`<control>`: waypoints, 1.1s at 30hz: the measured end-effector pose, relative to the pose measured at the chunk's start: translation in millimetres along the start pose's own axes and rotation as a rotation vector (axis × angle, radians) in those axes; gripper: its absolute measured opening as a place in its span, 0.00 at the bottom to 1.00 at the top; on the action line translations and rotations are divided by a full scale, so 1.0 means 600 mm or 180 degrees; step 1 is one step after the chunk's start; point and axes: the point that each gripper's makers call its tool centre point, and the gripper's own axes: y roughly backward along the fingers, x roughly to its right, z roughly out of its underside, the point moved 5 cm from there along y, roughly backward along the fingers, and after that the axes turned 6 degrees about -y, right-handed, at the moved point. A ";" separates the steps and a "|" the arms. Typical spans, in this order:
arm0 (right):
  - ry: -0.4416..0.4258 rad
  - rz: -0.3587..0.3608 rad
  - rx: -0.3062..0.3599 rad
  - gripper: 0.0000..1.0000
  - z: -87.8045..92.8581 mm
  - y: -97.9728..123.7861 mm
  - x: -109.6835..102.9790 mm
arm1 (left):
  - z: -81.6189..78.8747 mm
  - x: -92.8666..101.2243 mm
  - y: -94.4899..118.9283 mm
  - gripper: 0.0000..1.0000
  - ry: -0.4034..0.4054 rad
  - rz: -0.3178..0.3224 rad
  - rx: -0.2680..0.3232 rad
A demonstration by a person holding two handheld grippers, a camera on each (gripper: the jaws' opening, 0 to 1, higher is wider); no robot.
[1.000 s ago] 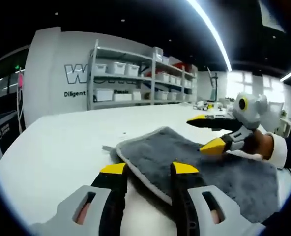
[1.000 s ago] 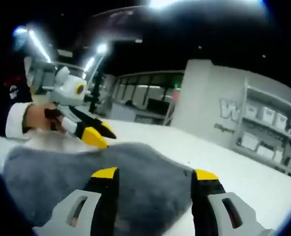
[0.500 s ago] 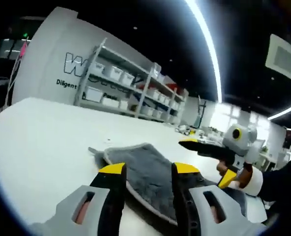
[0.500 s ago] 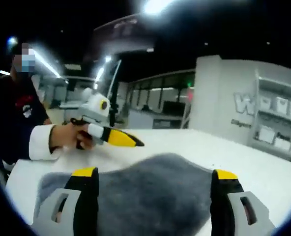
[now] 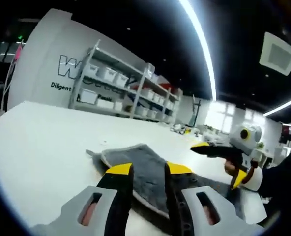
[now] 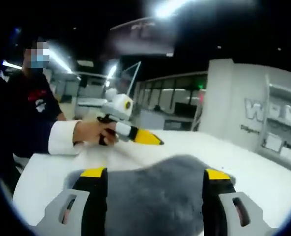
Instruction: Open the folded towel by lifting each exposed corner and separating the folded layers until the towel lies flat within the target outline without major curled edges
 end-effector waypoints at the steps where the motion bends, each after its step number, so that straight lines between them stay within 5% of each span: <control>1: 0.0035 0.0012 -0.0003 0.71 -0.002 0.004 -0.006 | 0.001 0.004 0.000 0.22 0.0015 0.0029 -0.0017; 3: 0.0076 0.0036 0.0042 0.70 -0.008 0.014 -0.018 | -0.003 0.017 0.003 0.16 -0.0104 0.0054 0.0026; 7: 0.0143 -0.0081 0.0020 0.67 -0.007 0.032 -0.050 | -0.009 0.035 0.003 0.19 -0.0304 0.0123 0.0101; 11: 0.0219 -0.0162 0.0005 0.60 -0.003 0.044 -0.075 | -0.008 0.039 -0.003 0.36 -0.0405 0.0133 0.0126; 15: 0.0476 -0.0315 -0.0072 0.63 0.008 0.054 -0.108 | -0.010 0.036 -0.009 0.69 -0.0376 0.0148 0.0261; 21: 0.0812 -0.0265 -0.0145 0.59 0.017 0.064 -0.132 | -0.005 0.040 -0.019 0.90 -0.0392 0.0178 0.0184; 28: 0.1111 -0.0264 -0.0293 0.58 0.031 0.063 -0.157 | 0.019 0.052 -0.033 0.91 -0.0484 0.0269 -0.0134; 33: 0.1322 -0.0214 -0.0439 0.55 0.046 0.060 -0.161 | 0.021 0.057 -0.034 0.91 -0.0522 0.0288 -0.0200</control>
